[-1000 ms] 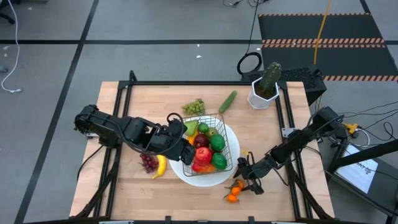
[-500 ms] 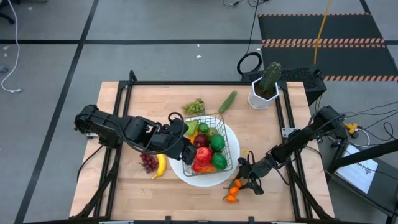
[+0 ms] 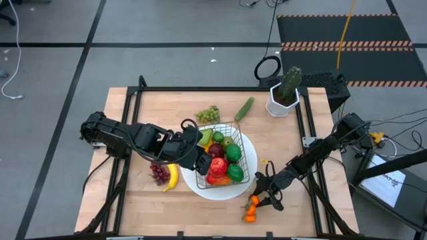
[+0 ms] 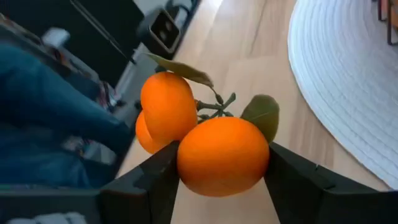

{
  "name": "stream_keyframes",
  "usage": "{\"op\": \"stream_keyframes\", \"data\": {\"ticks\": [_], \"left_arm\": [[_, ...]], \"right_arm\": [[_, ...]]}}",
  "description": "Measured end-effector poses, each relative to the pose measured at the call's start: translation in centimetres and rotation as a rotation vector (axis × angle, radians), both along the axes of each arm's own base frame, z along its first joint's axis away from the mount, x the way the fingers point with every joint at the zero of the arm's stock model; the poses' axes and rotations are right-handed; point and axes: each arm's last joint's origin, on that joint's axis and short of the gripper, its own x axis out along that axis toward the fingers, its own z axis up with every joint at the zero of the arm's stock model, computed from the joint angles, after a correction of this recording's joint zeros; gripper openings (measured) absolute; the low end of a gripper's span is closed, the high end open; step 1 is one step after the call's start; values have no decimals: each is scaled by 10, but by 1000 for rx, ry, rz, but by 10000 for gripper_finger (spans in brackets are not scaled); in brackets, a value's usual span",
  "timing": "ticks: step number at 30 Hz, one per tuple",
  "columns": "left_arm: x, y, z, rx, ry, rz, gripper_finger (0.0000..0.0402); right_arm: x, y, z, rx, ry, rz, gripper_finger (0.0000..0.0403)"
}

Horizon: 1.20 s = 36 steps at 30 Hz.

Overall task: Build produce basket
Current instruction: Put the oranges into the black wire basket

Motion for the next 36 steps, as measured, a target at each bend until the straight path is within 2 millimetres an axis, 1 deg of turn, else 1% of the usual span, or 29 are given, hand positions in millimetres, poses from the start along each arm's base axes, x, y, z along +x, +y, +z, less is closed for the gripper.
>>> {"op": "stream_keyframes", "data": {"ticks": [12, 17, 21, 27, 31, 36], "left_arm": [[0, 0, 0, 5, 1, -5, 196], [0, 0, 0, 5, 1, -5, 195], [0, 0, 0, 5, 0, -5, 195], [0, 0, 0, 4, -1, -4, 195], [0, 0, 0, 6, -1, -5, 196], [0, 0, 0, 18, -4, -8, 196]], "right_arm": [[6, 5, 20, 243, -93, -31, 202], [11, 9, 32, 304, -158, -29, 203], [18, 13, 52, 294, -219, -14, 203], [25, 8, 90, 174, -258, -8, 203], [25, -3, 118, 80, -288, -19, 203], [18, -23, 149, -5, -344, -98, 203]]}}
